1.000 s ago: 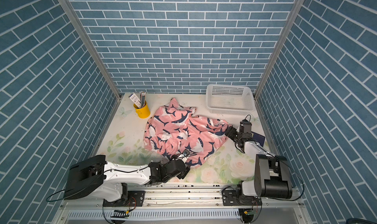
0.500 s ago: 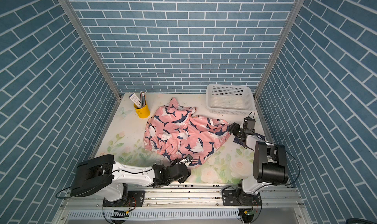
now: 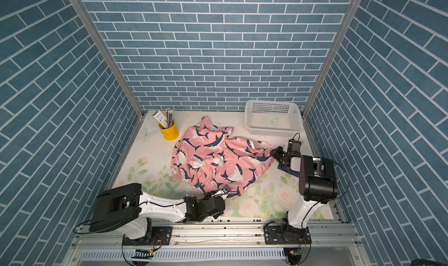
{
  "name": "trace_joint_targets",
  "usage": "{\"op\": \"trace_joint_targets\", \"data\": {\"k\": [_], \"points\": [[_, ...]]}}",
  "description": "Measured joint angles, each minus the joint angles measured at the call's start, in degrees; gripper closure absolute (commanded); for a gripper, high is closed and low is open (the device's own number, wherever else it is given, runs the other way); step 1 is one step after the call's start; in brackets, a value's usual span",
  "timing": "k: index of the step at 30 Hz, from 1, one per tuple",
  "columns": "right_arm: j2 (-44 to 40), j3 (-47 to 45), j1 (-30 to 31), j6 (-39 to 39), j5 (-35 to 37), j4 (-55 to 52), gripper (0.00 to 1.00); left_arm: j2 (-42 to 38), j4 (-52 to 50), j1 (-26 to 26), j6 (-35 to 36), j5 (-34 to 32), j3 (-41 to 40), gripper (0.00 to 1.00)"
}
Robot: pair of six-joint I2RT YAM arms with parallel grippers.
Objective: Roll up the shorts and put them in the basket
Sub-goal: Fold the shorts at the center of the board.
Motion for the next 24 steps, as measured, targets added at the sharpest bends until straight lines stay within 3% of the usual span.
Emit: {"op": "trace_joint_targets", "data": {"k": [1, 8, 19, 24], "points": [[0.2, 0.0, 0.0, 0.2, -0.2, 0.1, 0.99, -0.2, -0.2, 0.0, 0.1, -0.1, 0.0, 0.97], [-2.3, -0.4, 0.0, 0.6, -1.3, -0.5, 1.00, -7.4, -7.3, -0.1, 0.3, -2.1, 0.9, 1.00], [-22.7, 1.0, -2.4, 1.2, -4.2, -5.9, 1.00, -26.5, -25.2, -0.1, -0.1, -4.2, 7.4, 1.00], [-28.9, 5.4, -2.2, 1.9, -5.5, -7.8, 1.00, -34.4, -27.5, -0.1, -0.7, -2.3, 9.6, 1.00]]}}
